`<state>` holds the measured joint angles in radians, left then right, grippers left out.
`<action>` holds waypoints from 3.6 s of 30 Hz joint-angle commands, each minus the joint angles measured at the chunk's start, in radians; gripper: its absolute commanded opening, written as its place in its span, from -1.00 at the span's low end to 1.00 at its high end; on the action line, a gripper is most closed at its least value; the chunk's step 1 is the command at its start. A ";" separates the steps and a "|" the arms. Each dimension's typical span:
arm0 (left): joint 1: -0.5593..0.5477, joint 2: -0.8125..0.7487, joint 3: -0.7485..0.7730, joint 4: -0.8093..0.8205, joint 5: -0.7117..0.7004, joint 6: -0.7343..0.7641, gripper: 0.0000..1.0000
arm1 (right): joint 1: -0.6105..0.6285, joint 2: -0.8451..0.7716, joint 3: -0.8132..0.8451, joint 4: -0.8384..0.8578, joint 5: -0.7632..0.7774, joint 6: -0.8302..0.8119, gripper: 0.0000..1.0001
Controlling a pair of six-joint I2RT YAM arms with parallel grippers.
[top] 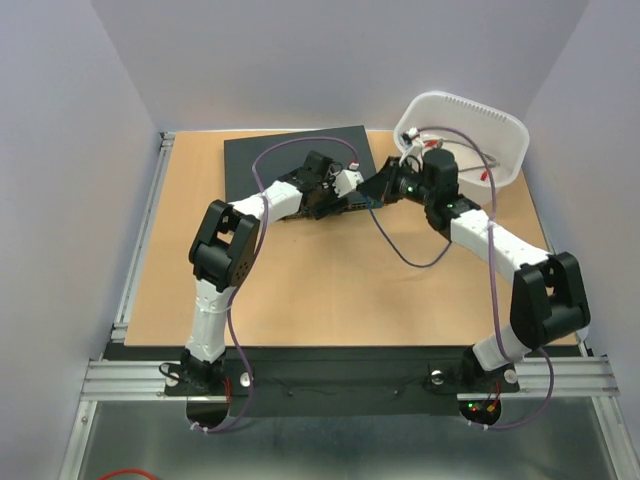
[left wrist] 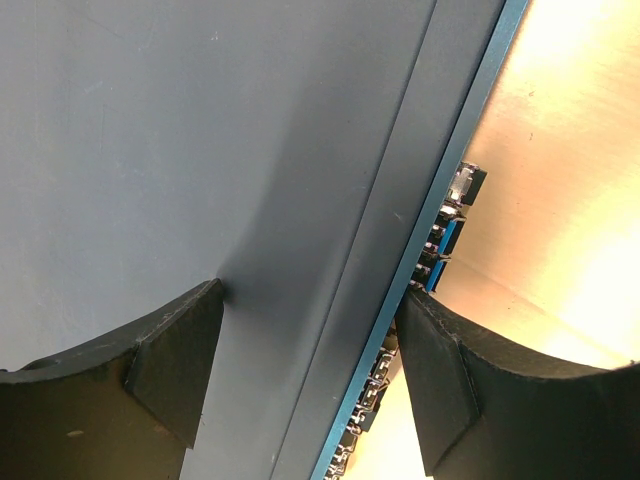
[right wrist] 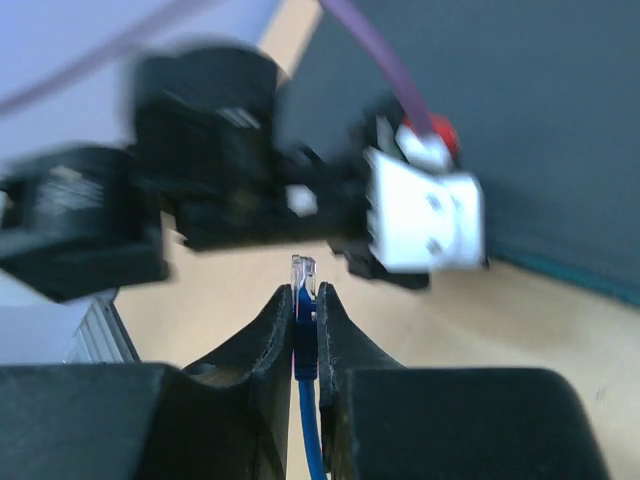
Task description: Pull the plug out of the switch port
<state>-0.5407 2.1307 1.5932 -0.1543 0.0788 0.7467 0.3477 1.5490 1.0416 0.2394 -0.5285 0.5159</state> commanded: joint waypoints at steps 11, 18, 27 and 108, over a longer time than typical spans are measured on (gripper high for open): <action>0.039 -0.063 0.073 -0.039 -0.050 -0.030 0.57 | -0.097 0.144 0.990 -0.176 0.131 -0.264 -0.99; 0.039 -0.054 0.076 -0.047 -0.060 -0.038 0.57 | -0.328 0.391 1.393 -0.176 0.378 -0.312 -0.99; 0.039 -0.043 0.090 -0.064 -0.059 -0.040 0.56 | -0.460 0.431 1.263 -0.175 0.408 -0.401 -0.99; 0.518 -0.976 -0.645 -0.099 -0.024 -0.362 0.97 | -0.461 -0.645 -0.502 -0.423 0.372 0.157 1.00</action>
<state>-0.0296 1.1904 0.9623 -0.2897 0.0566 0.4084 -0.1108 0.9558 0.5442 -0.1947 -0.1410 0.6701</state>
